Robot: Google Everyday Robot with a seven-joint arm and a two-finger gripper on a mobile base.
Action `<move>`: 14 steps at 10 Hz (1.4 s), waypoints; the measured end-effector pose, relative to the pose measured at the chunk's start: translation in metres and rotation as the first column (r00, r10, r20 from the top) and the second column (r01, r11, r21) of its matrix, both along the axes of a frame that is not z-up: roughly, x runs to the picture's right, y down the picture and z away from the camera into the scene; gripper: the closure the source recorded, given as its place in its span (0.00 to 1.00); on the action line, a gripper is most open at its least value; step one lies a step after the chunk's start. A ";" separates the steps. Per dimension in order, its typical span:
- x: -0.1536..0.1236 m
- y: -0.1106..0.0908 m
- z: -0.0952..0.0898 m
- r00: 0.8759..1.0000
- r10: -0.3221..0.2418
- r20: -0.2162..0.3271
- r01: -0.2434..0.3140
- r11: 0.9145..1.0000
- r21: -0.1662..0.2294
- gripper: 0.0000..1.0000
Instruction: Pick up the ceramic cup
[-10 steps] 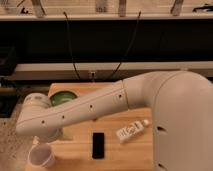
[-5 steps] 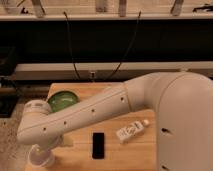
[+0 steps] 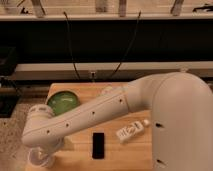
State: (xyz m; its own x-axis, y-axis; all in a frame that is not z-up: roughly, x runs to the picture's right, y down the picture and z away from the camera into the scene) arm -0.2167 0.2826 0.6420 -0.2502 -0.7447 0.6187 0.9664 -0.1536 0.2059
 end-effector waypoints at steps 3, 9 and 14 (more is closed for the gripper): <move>-0.006 0.010 0.009 1.000 -0.002 0.004 0.002 1.000 -0.023 0.20; -0.014 0.021 0.017 1.000 0.004 0.018 -0.003 0.999 -0.040 0.40; -0.015 0.025 0.020 0.999 0.017 0.030 -0.016 0.999 -0.030 0.88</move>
